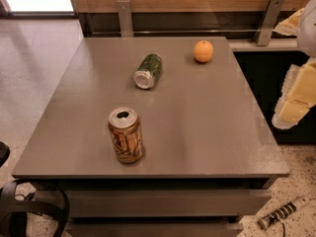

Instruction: Place green can upright

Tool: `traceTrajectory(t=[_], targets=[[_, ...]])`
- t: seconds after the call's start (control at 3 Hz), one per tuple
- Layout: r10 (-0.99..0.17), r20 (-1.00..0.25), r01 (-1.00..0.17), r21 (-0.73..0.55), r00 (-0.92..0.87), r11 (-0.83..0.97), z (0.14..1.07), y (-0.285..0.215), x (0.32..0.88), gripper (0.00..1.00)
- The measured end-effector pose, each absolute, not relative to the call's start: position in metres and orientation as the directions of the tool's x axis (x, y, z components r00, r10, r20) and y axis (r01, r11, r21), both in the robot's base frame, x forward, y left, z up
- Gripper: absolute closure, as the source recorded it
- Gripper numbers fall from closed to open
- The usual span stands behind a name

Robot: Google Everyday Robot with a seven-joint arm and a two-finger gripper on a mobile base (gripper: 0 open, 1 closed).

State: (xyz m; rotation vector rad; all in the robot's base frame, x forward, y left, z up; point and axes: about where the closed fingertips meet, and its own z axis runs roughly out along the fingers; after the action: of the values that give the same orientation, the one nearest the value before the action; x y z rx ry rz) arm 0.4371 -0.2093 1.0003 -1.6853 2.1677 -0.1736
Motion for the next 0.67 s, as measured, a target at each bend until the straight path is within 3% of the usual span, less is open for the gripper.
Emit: traceTrajectory(t=[0.67], targets=[[-0.934,-0.264,-0.898,-0.305,-0.241,0.317,1.005,-0.208,0.451,0.00]])
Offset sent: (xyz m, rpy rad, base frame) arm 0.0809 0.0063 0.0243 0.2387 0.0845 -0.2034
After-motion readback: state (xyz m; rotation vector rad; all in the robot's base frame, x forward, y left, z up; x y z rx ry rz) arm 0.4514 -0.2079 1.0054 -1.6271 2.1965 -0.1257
